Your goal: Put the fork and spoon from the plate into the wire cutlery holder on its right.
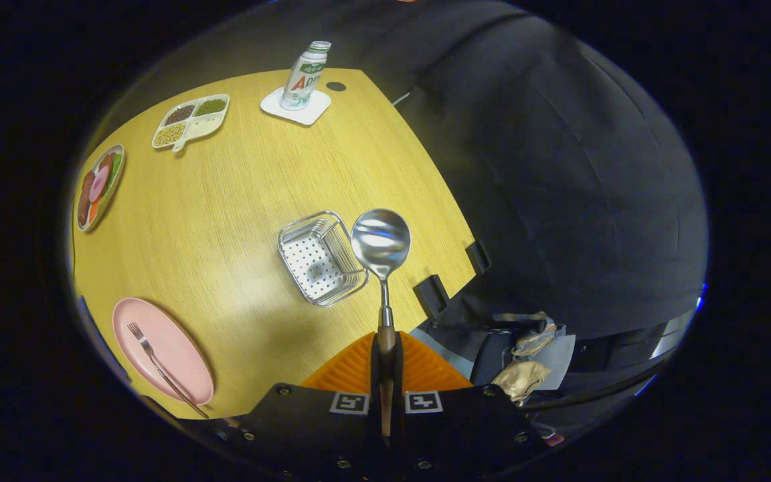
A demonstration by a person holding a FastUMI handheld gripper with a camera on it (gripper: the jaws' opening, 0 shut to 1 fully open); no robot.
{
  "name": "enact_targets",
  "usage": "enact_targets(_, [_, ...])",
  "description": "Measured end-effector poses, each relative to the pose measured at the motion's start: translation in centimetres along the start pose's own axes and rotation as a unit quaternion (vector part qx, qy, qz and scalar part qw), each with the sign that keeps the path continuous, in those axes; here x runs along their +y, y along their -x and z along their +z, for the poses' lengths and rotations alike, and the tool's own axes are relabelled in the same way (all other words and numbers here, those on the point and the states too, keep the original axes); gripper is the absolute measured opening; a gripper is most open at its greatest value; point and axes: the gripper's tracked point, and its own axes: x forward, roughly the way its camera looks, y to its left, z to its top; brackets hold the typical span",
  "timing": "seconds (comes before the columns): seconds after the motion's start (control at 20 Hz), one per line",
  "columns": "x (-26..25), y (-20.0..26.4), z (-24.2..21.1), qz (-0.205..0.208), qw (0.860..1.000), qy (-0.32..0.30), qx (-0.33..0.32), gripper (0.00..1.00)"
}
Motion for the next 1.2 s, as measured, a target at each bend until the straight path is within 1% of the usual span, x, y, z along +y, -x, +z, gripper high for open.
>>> enact_targets(0.2, [0.9, -1.0, -1.1, 0.014, 0.999, 0.035, 0.026, 0.05])
enact_targets(0.35, [2.3, -1.7, -1.4, 0.032, 0.996, 0.062, 0.047, 0.05])
enact_targets(0.6, [3.7, -2.4, -0.8, 0.054, 0.993, 0.091, 0.053, 0.05])
enact_targets(0.85, [4.6, -2.5, 0.4, 0.076, 0.992, 0.091, 0.043, 0.05])
enact_targets(0.95, [4.4, -2.6, 1.0, 0.072, 0.992, 0.099, 0.034, 0.11])
enact_targets(1.05, [4.7, -2.5, 1.5, 0.077, 0.991, 0.101, 0.03, 0.17])
enact_targets(1.1, [4.6, -2.4, 1.5, 0.076, 0.992, 0.099, 0.027, 0.28])
enact_targets(1.2, [4.9, -2.0, 2.0, 0.083, 0.992, 0.093, 0.016, 0.29])
